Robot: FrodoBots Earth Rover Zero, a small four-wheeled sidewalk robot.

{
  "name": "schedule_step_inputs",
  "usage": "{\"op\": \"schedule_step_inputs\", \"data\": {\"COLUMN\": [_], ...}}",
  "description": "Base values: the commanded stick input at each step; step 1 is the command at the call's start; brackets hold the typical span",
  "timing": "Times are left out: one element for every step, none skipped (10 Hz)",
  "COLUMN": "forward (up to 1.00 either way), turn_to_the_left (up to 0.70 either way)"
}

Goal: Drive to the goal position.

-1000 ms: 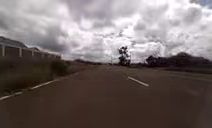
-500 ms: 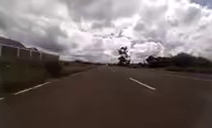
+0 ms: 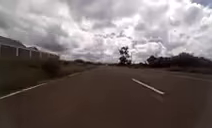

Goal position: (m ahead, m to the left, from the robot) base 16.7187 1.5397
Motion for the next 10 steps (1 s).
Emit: {"op": "schedule_step_inputs", "data": {"forward": [1.00,1.00,1.00,1.00,1.00,1.00,1.00,1.00,1.00,1.00], "turn_to_the_left": [0.00,0.00,0.00,0.00,0.00,0.00,0.00,0.00,0.00,0.00]}}
